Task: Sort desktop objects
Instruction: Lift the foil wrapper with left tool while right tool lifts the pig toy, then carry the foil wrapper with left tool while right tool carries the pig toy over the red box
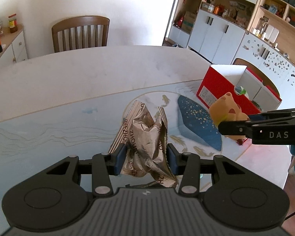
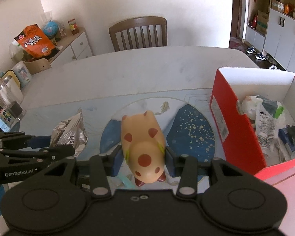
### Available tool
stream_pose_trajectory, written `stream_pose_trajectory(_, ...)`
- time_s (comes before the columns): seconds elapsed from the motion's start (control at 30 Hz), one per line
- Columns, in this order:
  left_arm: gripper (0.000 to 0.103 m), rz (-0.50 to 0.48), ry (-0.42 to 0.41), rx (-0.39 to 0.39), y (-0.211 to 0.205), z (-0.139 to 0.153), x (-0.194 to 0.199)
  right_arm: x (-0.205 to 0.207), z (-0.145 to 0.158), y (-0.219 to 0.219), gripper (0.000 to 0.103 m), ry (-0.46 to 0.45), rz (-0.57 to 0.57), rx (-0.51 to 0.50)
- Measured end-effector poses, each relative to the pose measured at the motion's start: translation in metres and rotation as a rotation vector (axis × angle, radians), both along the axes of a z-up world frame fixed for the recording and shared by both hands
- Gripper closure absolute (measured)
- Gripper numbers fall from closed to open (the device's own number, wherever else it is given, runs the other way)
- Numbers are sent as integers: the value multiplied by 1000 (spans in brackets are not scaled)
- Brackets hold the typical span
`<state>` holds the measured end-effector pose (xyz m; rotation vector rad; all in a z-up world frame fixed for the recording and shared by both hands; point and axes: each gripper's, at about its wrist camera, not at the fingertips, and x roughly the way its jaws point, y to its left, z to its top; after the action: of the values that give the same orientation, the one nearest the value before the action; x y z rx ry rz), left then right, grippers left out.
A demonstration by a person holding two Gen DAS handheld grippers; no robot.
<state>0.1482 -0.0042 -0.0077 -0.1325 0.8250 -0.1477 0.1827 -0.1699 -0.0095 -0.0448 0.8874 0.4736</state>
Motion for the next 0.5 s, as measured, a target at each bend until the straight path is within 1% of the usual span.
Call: stream_pose_trajectory(0.5, 60, 28, -41, 4, -18, 33, -23, -19, 28, -30, 59, -25, -9, 39)
